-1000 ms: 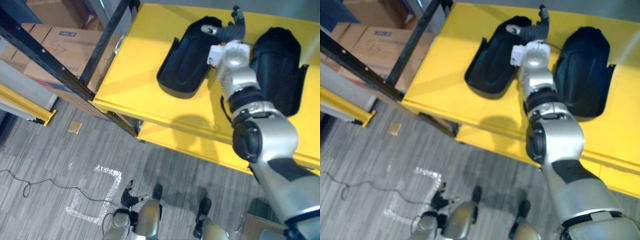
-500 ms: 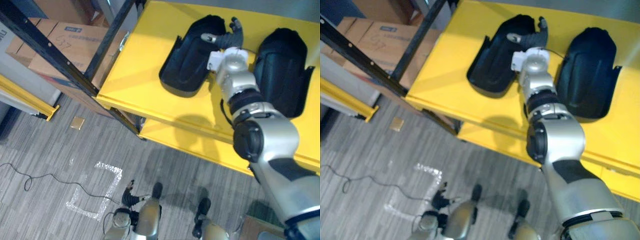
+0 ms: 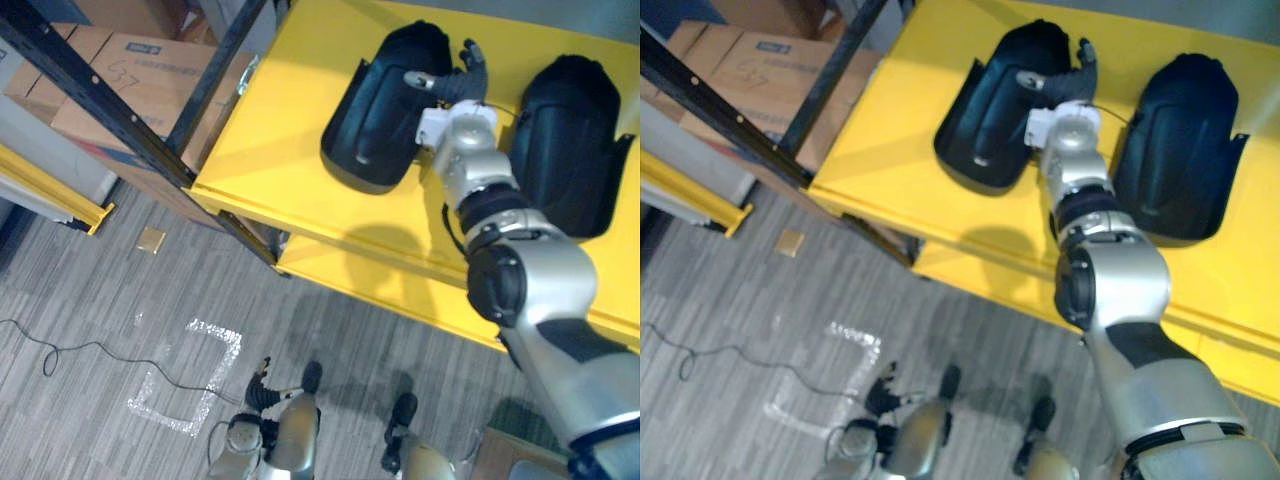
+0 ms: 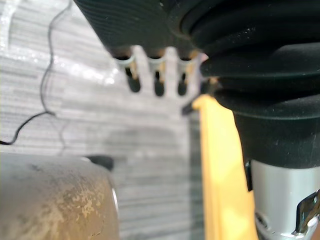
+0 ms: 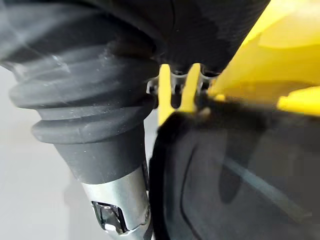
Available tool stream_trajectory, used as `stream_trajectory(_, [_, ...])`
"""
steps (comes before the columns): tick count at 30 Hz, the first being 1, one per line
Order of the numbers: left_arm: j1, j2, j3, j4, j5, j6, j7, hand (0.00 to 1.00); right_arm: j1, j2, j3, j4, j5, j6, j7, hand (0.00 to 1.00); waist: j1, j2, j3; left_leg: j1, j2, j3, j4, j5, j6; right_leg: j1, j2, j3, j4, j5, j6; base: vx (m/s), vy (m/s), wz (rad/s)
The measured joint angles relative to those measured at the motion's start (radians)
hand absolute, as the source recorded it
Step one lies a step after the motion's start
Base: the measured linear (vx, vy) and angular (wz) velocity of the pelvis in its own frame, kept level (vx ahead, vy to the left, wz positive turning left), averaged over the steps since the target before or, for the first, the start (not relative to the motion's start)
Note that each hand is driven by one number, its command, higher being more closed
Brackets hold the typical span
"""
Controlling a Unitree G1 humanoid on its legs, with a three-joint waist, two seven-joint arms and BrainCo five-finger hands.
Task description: Walk over and take plastic housings, then place them on the shelf
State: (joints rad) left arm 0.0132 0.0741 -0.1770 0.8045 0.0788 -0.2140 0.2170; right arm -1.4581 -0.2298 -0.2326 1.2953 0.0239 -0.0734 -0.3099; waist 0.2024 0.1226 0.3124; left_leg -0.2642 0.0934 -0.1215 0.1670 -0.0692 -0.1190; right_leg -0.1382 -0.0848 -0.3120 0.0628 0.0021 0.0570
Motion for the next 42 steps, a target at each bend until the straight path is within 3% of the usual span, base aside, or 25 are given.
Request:
stream_trajectory(6, [-0.004, 0.0, 0.0, 0.0, -0.001, 0.0, 0.007, 0.0, 0.026, 0.004, -0.001, -0.074, -0.001, 0.002, -0.049, 0.0, -0.001, -0.007, 0.005, 0.001, 0.002, 0.008, -0.001, 0.0, 0.0, -0.003, 0.0, 0.005, 0.001, 0.0, 0.0, 0.0, 0.0, -0.01])
stream_trajectory(15, [-0.006, -0.003, 0.0, 0.0, -0.002, 0.003, 0.029, 0.0, 0.197, 0.051, -0.002, -0.61, -0.15, -0.006, -0.193, 0.0, -0.045, -0.017, 0.009, 0.018, 0.009, 0.032, -0.013, 0.0, 0.0, -0.006, -0.002, 0.026, 0.006, 0.0, 0.0, 0.0, 0.001, -0.07])
stream_trajectory(24, [0.01, -0.006, 0.005, 0.002, 0.0, 0.006, 0.026, 0.0, 0.37, 0.086, 0.028, -0.842, -0.226, -0.033, -0.199, 0.0, -0.082, -0.027, 0.005, 0.069, 0.023, 0.08, -0.042, 0.0, 0.001, -0.004, 0.005, 0.074, 0.018, 0.0, 0.0, 0.0, -0.001, -0.16])
stream_trajectory(26, [0.024, -0.006, 0.012, 0.003, 0.001, 0.008, 0.026, 0.0, 0.459, 0.087, 0.052, -0.955, -0.24, -0.038, -0.198, 0.0, -0.084, -0.042, -0.008, 0.078, 0.023, 0.085, -0.056, 0.005, 0.001, -0.004, 0.004, 0.079, 0.017, 0.0, 0.0, 0.02, 0.001, -0.08])
stream_trajectory(28, [0.044, -0.006, 0.052, 0.009, 0.002, 0.019, 0.023, 0.0, 0.635, 0.09, 0.074, -1.134, -0.248, -0.064, -0.19, 0.0, -0.092, -0.077, -0.032, 0.089, 0.023, 0.104, -0.063, 0.005, 0.001, -0.003, 0.005, 0.091, 0.017, -0.001, -0.001, 0.04, 0.01, -0.11])
stream_trajectory(30, [0.056, -0.005, 0.09, 0.031, 0.008, 0.023, 0.023, 0.0, 0.771, 0.092, 0.072, -1.252, -0.252, -0.083, -0.186, 0.0, -0.118, -0.1, -0.063, 0.093, 0.02, 0.106, -0.071, 0.005, 0.001, -0.003, 0.001, 0.093, 0.012, -0.001, -0.001, 0.04, 0.016, -0.08])
stream_trajectory(34, [0.087, -0.013, 0.181, 0.062, 0.01, 0.04, 0.027, 0.0, 1.104, 0.092, -0.022, -1.498, -0.281, -0.138, -0.154, 0.0, -0.162, -0.136, -0.119, 0.143, 0.018, 0.132, -0.098, 0.005, 0.001, 0.02, 0.0, 0.121, 0.006, -0.001, 0.0, 0.04, 0.013, -0.2])
stream_trajectory(36, [0.104, -0.014, 0.22, 0.089, 0.019, 0.042, 0.028, 0.0, 1.257, 0.092, -0.139, -1.572, -0.318, -0.169, -0.15, 0.0, -0.194, -0.145, -0.155, 0.163, 0.019, 0.136, -0.115, 0.003, 0.002, 0.035, 0.001, 0.123, -0.007, -0.002, 0.002, 0.0, -0.003, -0.08])
stream_trajectory(37, [0.116, -0.017, 0.238, 0.1, 0.022, 0.042, 0.028, 0.0, 1.338, 0.092, -0.213, -1.592, -0.341, -0.181, -0.153, 0.0, -0.212, -0.148, -0.177, 0.172, 0.02, 0.14, -0.129, 0.003, 0.002, 0.036, 0.003, 0.126, -0.011, -0.002, 0.004, 0.0, -0.003, -0.1])
stream_trajectory(40, [0.124, -0.023, 0.264, 0.125, 0.03, 0.042, 0.03, 0.0, 1.465, 0.105, -0.322, -1.593, -0.373, -0.197, -0.172, 0.0, -0.225, -0.147, -0.206, 0.201, 0.025, 0.17, -0.147, 0.001, 0.002, 0.039, 0.012, 0.155, -0.012, -0.001, 0.007, -0.01, -0.008, -0.31])
stream_trajectory(42, [0.14, -0.031, 0.278, 0.14, 0.057, 0.042, 0.031, 0.0, 1.566, 0.159, -0.398, -1.549, -0.373, -0.217, -0.19, 0.0, -0.252, -0.141, -0.231, 0.232, 0.03, 0.19, -0.163, 0.001, 0.002, 0.052, 0.019, 0.176, -0.014, 0.0, 0.008, -0.01, -0.021, -0.28])
